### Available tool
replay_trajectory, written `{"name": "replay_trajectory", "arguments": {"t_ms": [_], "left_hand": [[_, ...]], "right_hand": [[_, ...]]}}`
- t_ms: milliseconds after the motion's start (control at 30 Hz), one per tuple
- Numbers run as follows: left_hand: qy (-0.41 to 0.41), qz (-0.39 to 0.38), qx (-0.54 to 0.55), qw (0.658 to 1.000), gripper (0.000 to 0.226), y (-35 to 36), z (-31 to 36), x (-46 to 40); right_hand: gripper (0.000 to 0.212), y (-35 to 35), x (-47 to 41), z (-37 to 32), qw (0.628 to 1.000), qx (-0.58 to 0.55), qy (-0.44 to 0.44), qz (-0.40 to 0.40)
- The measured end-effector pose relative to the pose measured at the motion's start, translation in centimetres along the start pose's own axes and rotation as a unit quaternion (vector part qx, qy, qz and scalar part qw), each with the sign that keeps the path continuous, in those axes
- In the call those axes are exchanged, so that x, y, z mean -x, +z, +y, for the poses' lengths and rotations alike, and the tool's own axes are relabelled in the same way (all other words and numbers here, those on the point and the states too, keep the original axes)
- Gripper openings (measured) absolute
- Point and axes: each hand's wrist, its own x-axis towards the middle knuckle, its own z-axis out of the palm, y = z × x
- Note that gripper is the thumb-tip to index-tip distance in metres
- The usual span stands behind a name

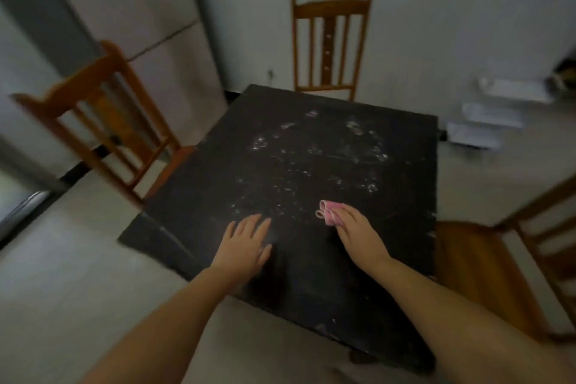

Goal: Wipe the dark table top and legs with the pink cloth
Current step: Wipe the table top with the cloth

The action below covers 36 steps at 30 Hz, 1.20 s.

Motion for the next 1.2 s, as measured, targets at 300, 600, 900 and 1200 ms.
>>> {"name": "replay_trajectory", "arguments": {"t_ms": [300, 600, 900, 1200], "left_hand": [[0.161, -0.010, 0.034, 0.986, 0.074, 0.4, 3.8, -14.2], [0.120, 0.023, 0.061, 0.991, 0.055, 2.2, 4.9, -28.4], [0.088, 0.082, 0.118, 0.986, 0.046, 4.2, 5.8, -32.7], [0.086, 0.086, 0.091, 0.988, 0.056, 4.4, 5.8, -32.9]], "right_hand": [[0.038, -3.6, -4.6, 6.8, 0.984, -0.045, 0.140, 0.103], [0.028, -9.3, -16.4, 17.1, 0.958, 0.031, 0.251, 0.138], [0.062, -2.1, -12.2, 13.2, 0.998, 0.019, 0.060, -0.004], [0.054, -12.4, -23.0, 21.5, 0.976, 0.005, 0.146, 0.162]]}}
